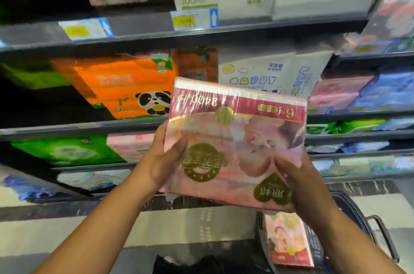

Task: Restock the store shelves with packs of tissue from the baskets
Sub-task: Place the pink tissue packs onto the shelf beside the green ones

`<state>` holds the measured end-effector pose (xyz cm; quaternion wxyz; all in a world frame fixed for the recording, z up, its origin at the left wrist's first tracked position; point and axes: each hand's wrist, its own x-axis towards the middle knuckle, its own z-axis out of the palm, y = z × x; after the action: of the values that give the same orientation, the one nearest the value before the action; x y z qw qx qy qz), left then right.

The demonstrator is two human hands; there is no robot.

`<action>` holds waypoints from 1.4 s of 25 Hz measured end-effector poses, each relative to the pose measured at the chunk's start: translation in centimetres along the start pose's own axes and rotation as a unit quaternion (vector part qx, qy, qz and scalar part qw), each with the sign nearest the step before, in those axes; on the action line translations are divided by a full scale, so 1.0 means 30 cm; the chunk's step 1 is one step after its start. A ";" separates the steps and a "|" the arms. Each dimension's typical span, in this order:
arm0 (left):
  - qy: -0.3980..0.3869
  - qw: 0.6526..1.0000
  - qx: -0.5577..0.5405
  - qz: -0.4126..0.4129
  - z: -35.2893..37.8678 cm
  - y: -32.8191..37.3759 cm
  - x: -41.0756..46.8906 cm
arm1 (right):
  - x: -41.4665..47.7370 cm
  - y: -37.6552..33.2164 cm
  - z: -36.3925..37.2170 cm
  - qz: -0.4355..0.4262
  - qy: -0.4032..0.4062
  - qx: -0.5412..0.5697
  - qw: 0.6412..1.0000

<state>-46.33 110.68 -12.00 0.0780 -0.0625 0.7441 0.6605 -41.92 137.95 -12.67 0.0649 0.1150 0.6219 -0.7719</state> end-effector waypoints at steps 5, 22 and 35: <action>0.033 0.998 0.056 0.015 -0.285 0.073 -0.034 | 0.036 -0.027 0.255 -0.046 -0.036 0.020 0.998; 0.110 0.957 0.132 0.233 -0.902 0.528 0.106 | 0.131 -0.477 0.945 -0.228 0.007 -0.127 0.965; 0.308 0.874 0.138 0.349 -0.900 0.754 0.200 | 0.279 -0.737 1.067 -0.405 0.118 -0.361 0.832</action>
<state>-57.54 86.65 11.94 -0.3826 0.0128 0.7877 0.4826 -58.47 111.93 12.48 -0.2903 -0.0888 0.8503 -0.4299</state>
